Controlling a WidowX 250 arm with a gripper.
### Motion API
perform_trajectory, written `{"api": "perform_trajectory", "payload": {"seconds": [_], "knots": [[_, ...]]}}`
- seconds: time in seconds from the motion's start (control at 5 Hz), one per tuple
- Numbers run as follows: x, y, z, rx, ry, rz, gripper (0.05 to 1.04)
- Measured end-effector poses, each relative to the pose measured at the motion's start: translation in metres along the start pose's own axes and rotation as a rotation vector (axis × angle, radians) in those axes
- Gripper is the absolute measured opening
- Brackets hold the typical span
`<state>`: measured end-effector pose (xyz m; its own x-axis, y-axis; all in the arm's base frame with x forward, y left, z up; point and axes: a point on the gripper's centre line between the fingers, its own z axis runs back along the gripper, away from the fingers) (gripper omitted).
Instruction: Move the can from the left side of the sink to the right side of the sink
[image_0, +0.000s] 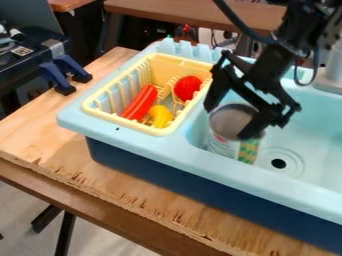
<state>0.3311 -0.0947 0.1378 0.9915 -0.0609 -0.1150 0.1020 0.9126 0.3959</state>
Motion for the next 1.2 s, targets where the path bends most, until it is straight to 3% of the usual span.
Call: {"api": "perform_trajectory", "payload": {"seconds": [0.2, 0.6, 0.8, 1.0, 1.2], "knots": [[-0.001, -0.002, 0.000, -0.079, -0.052, 0.013, 0.999], [0.010, -0.055, 0.024, -0.460, -0.252, -0.036, 0.999], [0.014, -0.077, 0.039, -0.603, -0.300, -0.030, 0.999], [0.011, -0.094, 0.047, -0.698, -0.292, -0.032, 0.999], [0.007, -0.102, 0.049, -0.714, -0.267, -0.042, 0.999]]}}
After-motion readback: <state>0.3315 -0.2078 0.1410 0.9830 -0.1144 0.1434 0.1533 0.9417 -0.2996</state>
